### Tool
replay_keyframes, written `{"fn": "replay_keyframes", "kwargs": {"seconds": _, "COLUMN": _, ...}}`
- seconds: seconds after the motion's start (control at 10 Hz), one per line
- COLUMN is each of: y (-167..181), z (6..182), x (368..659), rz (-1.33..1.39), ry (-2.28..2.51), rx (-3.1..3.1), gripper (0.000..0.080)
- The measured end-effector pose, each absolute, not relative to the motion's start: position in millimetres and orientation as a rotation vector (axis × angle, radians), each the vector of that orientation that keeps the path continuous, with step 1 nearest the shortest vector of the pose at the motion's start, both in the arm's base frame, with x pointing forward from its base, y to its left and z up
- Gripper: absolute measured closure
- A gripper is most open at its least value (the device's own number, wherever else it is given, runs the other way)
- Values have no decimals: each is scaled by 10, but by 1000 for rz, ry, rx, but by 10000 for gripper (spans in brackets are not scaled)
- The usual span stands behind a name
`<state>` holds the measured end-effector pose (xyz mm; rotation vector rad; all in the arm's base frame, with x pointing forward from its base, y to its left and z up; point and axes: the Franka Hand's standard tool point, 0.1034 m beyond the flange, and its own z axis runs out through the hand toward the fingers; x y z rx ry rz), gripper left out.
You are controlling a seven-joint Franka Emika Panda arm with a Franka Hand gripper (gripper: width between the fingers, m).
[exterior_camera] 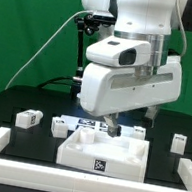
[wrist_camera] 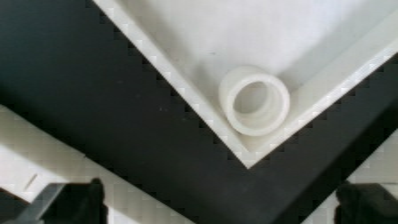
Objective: Assemble one leg
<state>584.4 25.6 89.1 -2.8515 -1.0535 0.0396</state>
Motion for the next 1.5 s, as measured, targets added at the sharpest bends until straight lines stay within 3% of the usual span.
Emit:
{"fn": "replay_keyframes", "kwargs": {"seconds": 0.6, "y": 255, "z": 877, "x": 5832, "rz": 35, "ry": -1058, "rx": -2852, "gripper": 150}}
{"fn": "replay_keyframes", "kwargs": {"seconds": 1.0, "y": 247, "z": 732, "x": 5490, "rz": -147, "ry": -1455, "rx": -2759, "gripper": 150}}
{"fn": "replay_keyframes", "kwargs": {"seconds": 1.3, "y": 401, "z": 696, "x": 5391, "rz": 3, "ry": -1838, "rx": -2610, "gripper": 150}}
{"fn": "replay_keyframes", "kwargs": {"seconds": 1.5, "y": 350, "z": 691, "x": 5400, "rz": -8, "ry": -1802, "rx": -2629, "gripper": 150}}
